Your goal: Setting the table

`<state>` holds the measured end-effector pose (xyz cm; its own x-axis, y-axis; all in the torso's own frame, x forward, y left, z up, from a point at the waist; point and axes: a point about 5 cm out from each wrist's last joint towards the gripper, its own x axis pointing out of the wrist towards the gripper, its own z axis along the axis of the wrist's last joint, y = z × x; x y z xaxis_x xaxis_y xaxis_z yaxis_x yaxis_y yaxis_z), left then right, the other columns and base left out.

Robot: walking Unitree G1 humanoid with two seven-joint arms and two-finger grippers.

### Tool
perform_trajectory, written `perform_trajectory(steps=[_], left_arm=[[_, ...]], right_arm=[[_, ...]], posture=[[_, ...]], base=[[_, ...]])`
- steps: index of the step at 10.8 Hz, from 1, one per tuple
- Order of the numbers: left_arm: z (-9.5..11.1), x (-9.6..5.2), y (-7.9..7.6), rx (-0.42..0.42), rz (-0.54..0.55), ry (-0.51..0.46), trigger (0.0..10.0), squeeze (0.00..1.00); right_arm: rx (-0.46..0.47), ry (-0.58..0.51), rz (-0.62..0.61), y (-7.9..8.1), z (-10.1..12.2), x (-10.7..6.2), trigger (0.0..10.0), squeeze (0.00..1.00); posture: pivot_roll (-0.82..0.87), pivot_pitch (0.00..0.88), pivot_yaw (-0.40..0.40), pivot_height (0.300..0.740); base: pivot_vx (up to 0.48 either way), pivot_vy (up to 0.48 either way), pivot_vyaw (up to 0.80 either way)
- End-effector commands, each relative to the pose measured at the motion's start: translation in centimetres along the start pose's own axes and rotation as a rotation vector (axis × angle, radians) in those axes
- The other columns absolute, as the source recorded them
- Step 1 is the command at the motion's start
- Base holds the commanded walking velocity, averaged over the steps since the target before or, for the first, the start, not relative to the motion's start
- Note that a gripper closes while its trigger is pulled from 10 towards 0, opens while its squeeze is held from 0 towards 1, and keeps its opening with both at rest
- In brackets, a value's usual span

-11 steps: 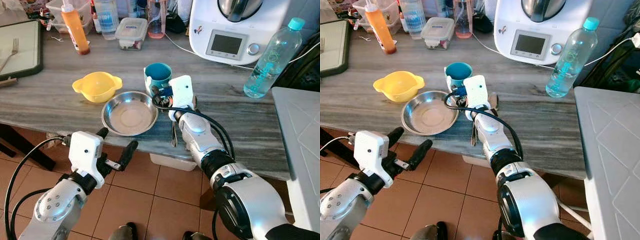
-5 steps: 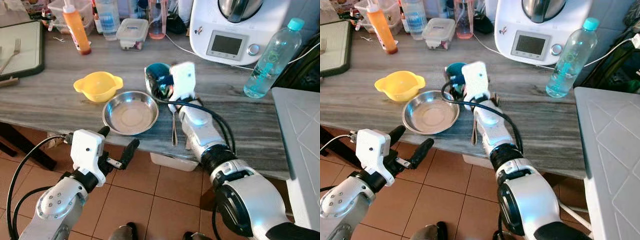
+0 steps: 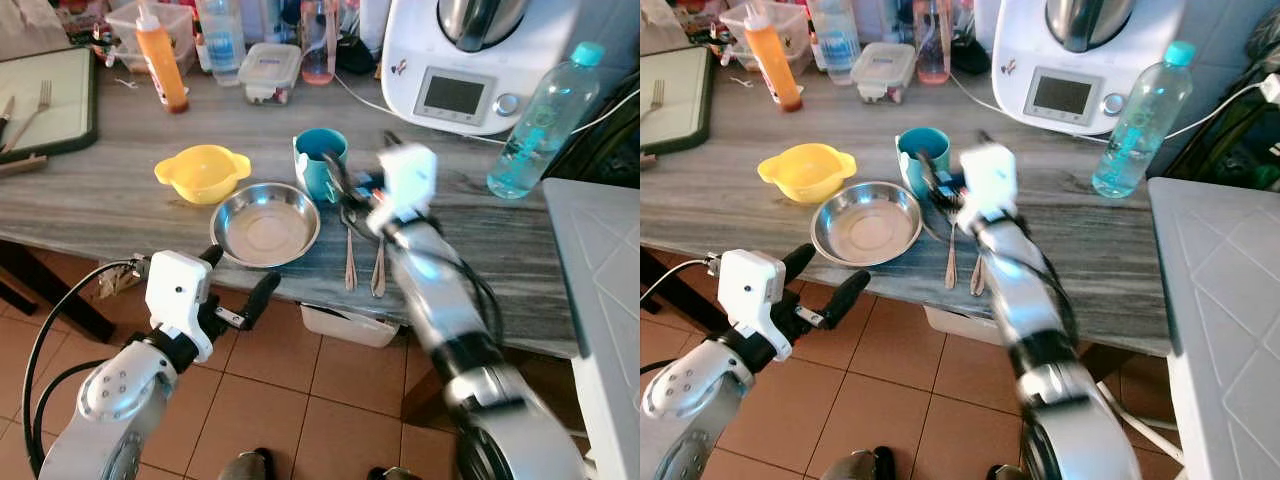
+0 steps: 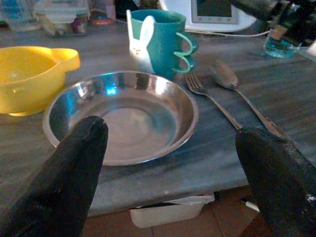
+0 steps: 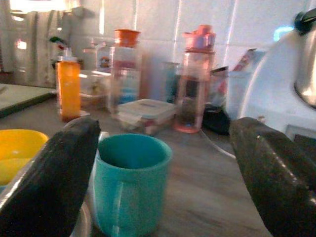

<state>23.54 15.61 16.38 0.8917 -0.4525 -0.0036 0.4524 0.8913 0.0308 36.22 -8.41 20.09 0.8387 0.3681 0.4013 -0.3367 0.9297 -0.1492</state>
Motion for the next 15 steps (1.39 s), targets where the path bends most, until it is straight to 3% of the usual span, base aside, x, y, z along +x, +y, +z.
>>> perform_trajectory(steps=[1, 3, 5, 7, 9, 12, 13, 15], left_arm=[[0.0, 0.0, 0.4, 0.016, 0.008, -0.005, 10.0, 0.00], [-0.4, 0.2, 1.2, 0.044, 0.048, -0.020, 10.0, 0.00], [-0.8, 0.2, 1.6, 0.038, 0.077, -0.022, 10.0, 0.00], [-2.0, -0.3, 2.3, 0.057, 0.124, -0.009, 10.0, 0.00], [-2.2, -0.5, 3.0, 0.083, 0.186, -0.014, 10.0, 0.00], [-2.9, -0.7, 3.4, 0.123, 0.292, -0.005, 10.0, 0.00], [-3.0, -0.7, 3.6, 0.123, 0.338, -0.009, 10.0, 0.00], [-3.1, -0.5, 3.7, 0.132, 0.379, -0.009, 10.0, 0.00]], right_arm=[[-0.011, -0.020, -0.017, -0.7, 0.7, -0.5, 10.0, 1.00], [-0.026, 0.000, -0.088, -2.6, 1.6, -3.5, 10.0, 1.00], [-0.031, 0.047, -0.110, -2.8, 1.6, -6.0, 10.0, 1.00], [0.033, 0.167, -0.129, -1.9, 1.1, -10.4, 10.0, 1.00], [0.043, 0.236, -0.134, -1.0, 0.7, -12.2, 10.0, 1.00], [0.059, 0.302, -0.155, -1.3, 0.6, -13.2, 10.0, 0.97], [0.064, 0.313, -0.153, -1.2, 0.6, -13.3, 10.0, 0.00], [0.082, 0.326, -0.138, -1.2, 0.4, -13.2, 10.0, 0.00]], posture=[[0.15, 0.065, 0.017, 0.740], [0.12, 0.040, 0.017, 0.740], [0.10, 0.032, 0.015, 0.740], [0.09, 0.025, 0.010, 0.740], [0.09, 0.023, 0.010, 0.740], [0.09, 0.020, 0.013, 0.740], [0.08, 0.019, 0.014, 0.740], [0.09, 0.017, 0.015, 0.740]], base=[[0.000, 0.000, 0.00], [0.000, 0.000, 0.00], [0.000, 0.000, 0.00], [0.000, 0.000, 0.00], [0.000, 0.000, 0.00], [0.000, 0.000, 0.00], [0.000, 0.000, 0.00], [0.000, 0.000, 0.00]])
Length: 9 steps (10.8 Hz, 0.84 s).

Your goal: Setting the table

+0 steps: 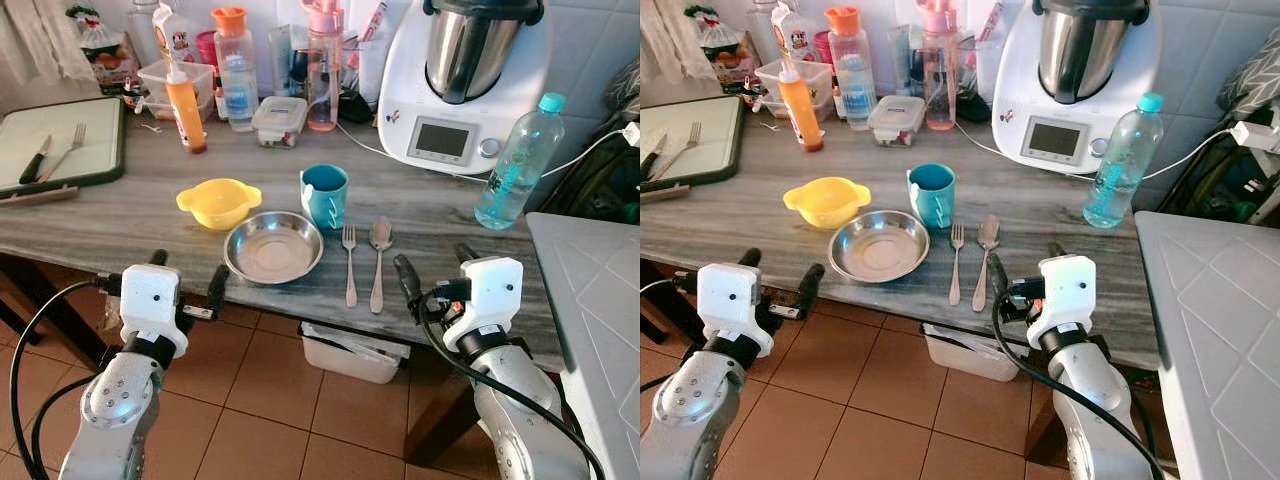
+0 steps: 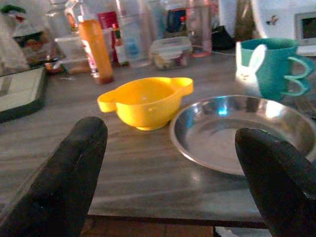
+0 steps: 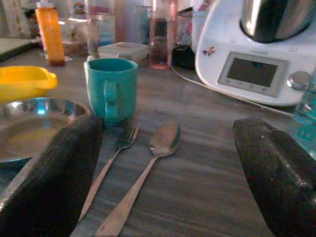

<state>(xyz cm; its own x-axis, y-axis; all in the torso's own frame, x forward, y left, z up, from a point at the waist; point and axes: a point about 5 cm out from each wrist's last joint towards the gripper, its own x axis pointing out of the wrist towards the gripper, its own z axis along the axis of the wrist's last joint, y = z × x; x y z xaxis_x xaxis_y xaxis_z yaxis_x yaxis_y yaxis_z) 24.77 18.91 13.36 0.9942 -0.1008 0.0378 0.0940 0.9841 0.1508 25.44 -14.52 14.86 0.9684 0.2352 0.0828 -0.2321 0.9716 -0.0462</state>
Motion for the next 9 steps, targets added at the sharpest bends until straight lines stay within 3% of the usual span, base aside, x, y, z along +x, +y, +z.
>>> perform_trajectory(steps=[1, 7, 9], left_arm=[[-0.05, 0.09, 0.35, 0.013, 0.026, 0.002, 10.0, 0.00], [-0.16, 0.27, 0.24, -0.004, 0.019, 0.026, 10.0, 0.00], [-0.08, 0.34, 0.20, -0.005, 0.017, 0.026, 10.0, 0.00]], right_arm=[[-0.006, -0.012, 0.021, 0.05, 0.47, 0.35, 10.0, 0.00], [0.006, -0.007, 0.019, 0.07, 0.29, 0.83, 10.0, 0.00], [0.000, -0.010, 0.022, 0.04, 0.36, 0.88, 10.0, 0.00]], posture=[[0.09, 0.013, 0.013, 0.740], [0.10, 0.014, 0.017, 0.740], [0.09, 0.017, 0.016, 0.740]], base=[[0.000, 0.000, 0.00], [0.000, 0.000, 0.00], [0.000, 0.251, 0.00]])
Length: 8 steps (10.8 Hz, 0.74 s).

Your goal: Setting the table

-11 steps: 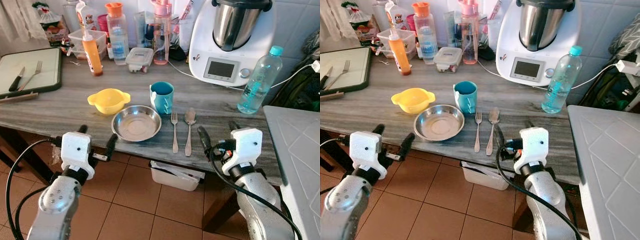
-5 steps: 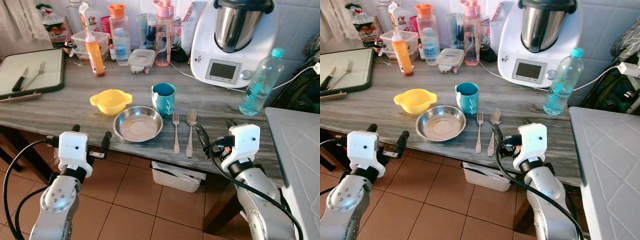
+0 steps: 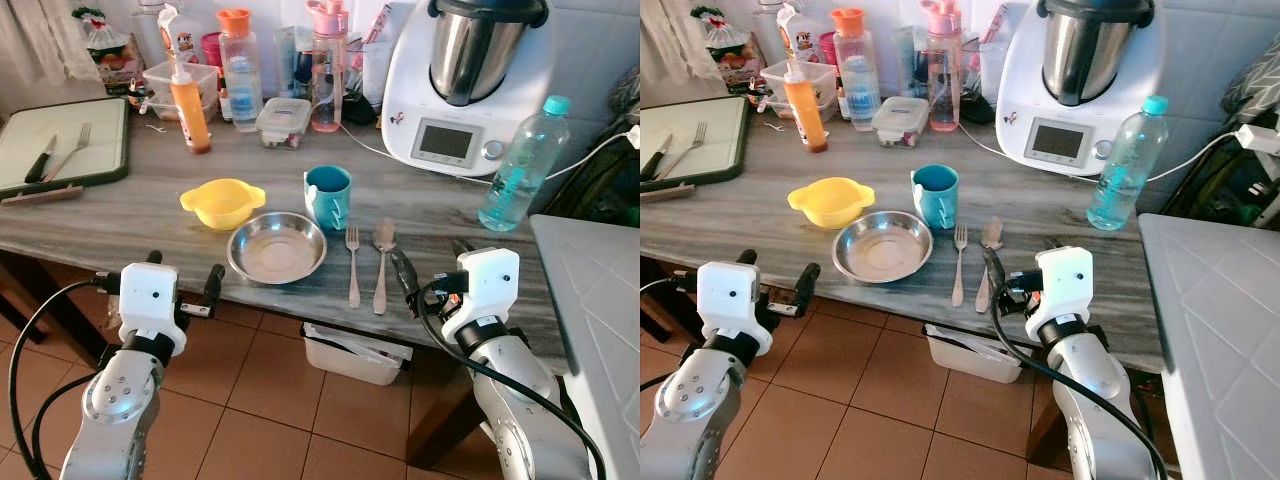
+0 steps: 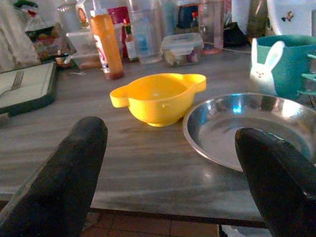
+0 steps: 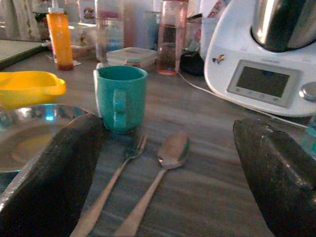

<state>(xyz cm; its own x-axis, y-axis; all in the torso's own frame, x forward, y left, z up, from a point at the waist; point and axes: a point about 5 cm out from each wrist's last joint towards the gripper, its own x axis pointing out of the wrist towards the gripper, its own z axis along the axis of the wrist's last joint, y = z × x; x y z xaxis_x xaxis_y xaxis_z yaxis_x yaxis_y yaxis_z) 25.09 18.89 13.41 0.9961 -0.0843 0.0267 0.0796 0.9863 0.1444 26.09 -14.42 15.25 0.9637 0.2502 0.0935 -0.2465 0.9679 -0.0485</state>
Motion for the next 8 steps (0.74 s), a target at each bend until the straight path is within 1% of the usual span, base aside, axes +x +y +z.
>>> perform_trajectory(steps=[1, 4, 8], left_arm=[[-0.10, 0.09, 0.03, -0.002, -0.001, 0.013, 10.0, 0.00], [-0.11, 0.17, -0.11, -0.002, -0.007, 0.015, 10.0, 0.00], [-0.20, 0.07, -0.29, -0.002, -0.016, 0.021, 10.0, 0.00]], right_arm=[[-0.003, 0.002, 0.005, 0.02, 0.04, 0.21, 10.0, 0.00], [-0.007, 0.003, 0.005, 0.02, 0.02, 0.26, 10.0, 0.00], [-0.014, 0.002, 0.014, 0.17, 0.06, 0.34, 10.0, 0.00]], posture=[[0.09, 0.018, 0.015, 0.740], [0.09, 0.020, 0.014, 0.740], [0.09, 0.025, 0.014, 0.740]], base=[[0.000, 0.285, 0.00], [0.000, 0.375, 0.00], [0.000, 0.480, 0.00]])
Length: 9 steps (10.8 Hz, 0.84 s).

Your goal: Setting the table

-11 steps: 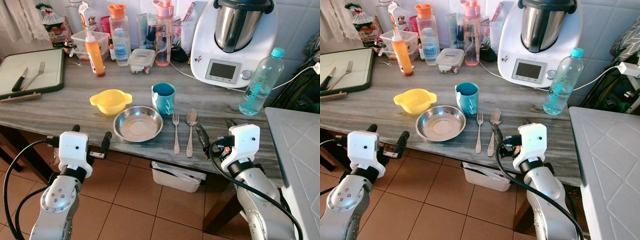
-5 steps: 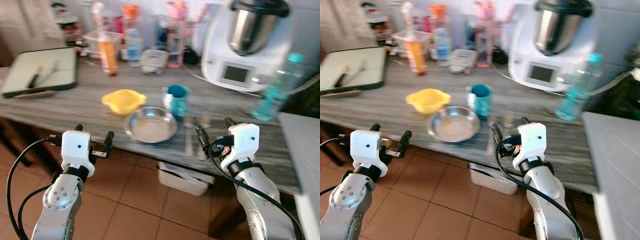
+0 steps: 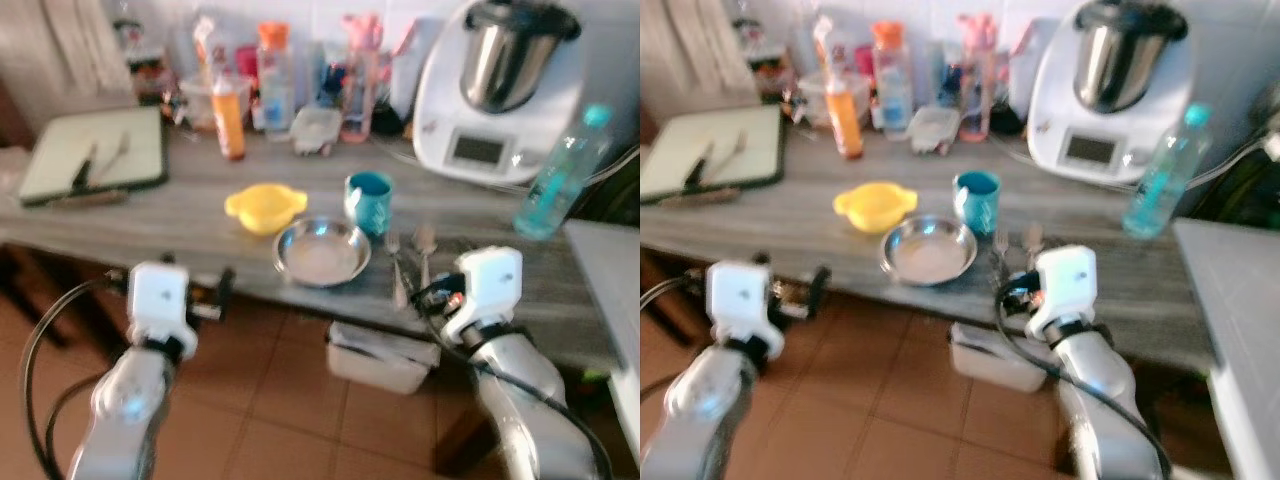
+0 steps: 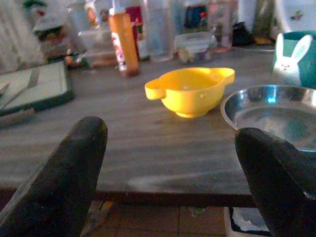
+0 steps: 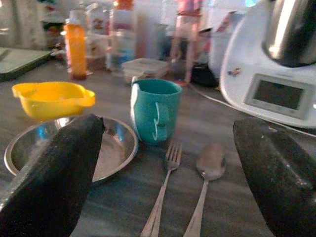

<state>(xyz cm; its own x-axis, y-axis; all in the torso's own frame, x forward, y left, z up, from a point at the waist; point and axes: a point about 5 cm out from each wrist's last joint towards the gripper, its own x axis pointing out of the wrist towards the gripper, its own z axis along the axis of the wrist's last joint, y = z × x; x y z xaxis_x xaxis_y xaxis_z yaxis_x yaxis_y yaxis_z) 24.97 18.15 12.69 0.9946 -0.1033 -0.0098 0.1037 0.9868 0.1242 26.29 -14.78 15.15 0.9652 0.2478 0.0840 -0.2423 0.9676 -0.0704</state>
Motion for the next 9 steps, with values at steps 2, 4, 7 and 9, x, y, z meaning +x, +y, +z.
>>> perform_trajectory(steps=[2, 4, 7, 9], left_arm=[[0.37, 0.09, 0.49, 0.018, 0.004, -0.011, 10.0, 0.00], [0.21, 0.08, 0.25, 0.017, -0.004, -0.003, 10.0, 0.00], [0.25, 0.16, 0.11, 0.005, 0.002, -0.013, 10.0, 0.00], [0.34, 0.22, 0.04, 0.013, 0.007, -0.018, 10.0, 0.00]], right_arm=[[0.005, -0.007, 0.017, 0.57, 0.18, 0.25, 10.0, 0.00], [0.003, -0.009, 0.017, 0.57, 0.21, 0.24, 10.0, 0.00], [0.003, -0.008, 0.016, 0.55, 0.19, 0.33, 10.0, 0.00], [0.004, -0.005, 0.023, 0.67, 0.13, 0.38, 10.0, 0.00]], posture=[[0.09, 0.026, 0.013, 0.740], [0.09, 0.028, 0.014, 0.740], [0.08, 0.031, 0.011, 0.740], [0.08, 0.031, 0.009, 0.740]], base=[[0.000, 0.480, 0.00], [0.000, 0.480, 0.00], [0.000, 0.160, 0.00], [0.000, 0.000, 0.00]])
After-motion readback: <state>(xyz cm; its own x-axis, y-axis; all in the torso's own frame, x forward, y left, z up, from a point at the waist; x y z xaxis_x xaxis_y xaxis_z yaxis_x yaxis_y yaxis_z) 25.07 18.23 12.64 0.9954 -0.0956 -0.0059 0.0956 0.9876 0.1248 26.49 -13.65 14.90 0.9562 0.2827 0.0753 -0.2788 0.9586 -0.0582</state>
